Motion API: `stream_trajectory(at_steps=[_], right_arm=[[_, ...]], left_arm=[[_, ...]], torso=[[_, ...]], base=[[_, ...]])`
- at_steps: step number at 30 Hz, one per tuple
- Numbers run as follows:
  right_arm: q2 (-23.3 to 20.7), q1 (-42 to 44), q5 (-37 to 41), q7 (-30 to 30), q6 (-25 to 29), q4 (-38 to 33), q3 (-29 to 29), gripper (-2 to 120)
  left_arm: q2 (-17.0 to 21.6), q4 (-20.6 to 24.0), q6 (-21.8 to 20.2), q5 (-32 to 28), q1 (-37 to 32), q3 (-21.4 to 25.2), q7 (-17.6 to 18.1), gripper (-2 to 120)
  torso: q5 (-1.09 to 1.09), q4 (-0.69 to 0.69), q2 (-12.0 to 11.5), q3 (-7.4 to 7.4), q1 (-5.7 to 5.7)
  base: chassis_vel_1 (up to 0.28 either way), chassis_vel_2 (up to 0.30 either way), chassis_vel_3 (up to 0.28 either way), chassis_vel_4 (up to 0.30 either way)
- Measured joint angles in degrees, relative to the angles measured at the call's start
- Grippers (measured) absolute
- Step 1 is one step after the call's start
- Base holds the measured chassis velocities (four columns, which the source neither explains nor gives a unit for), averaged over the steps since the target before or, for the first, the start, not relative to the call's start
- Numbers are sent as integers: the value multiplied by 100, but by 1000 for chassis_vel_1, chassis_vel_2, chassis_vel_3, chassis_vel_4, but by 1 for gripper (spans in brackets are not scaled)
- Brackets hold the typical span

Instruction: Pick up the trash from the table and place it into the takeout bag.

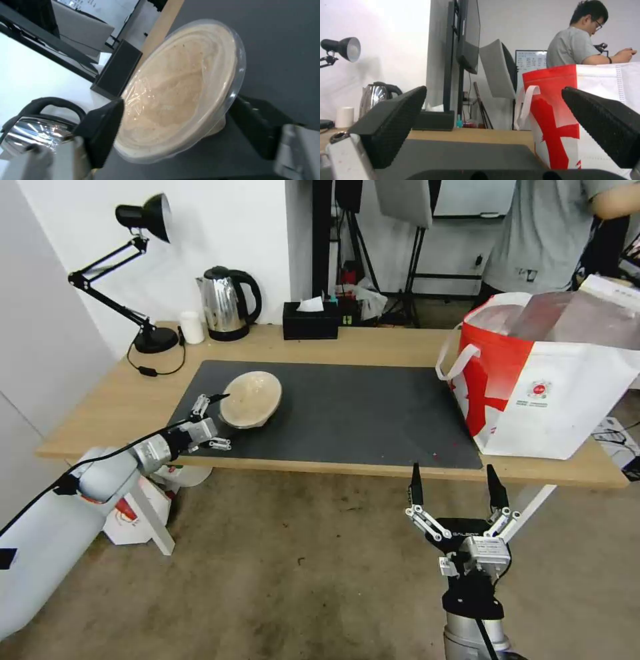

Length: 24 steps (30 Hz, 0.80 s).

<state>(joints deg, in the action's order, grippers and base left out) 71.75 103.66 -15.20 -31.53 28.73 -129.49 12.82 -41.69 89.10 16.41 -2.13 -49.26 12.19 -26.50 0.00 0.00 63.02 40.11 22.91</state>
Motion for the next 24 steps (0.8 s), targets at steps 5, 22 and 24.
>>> stream_trajectory(at_steps=[5, 22, 24], right_arm=[[0, 0, 0, 0, 0, 0, 0, 100], [0, 0, 0, 0, 0, 0, 0, 100], [0, 0, 0, 0, 0, 0, 0, 100]], left_arm=[[-6, 47, 0, -21, -20, 23, -11, 56], [65, 305, 62, -427, -161, 217, -456, 1], [79, 305, 106, -447, -175, 256, -553, 1]], torso=[[0, 0, 0, 0, 0], [0, 0, 0, 0, 1], [1, 0, 0, 0, 1]], base=[[0, 0, 0, 0], [0, 0, 0, 0], [0, 0, 0, 0]])
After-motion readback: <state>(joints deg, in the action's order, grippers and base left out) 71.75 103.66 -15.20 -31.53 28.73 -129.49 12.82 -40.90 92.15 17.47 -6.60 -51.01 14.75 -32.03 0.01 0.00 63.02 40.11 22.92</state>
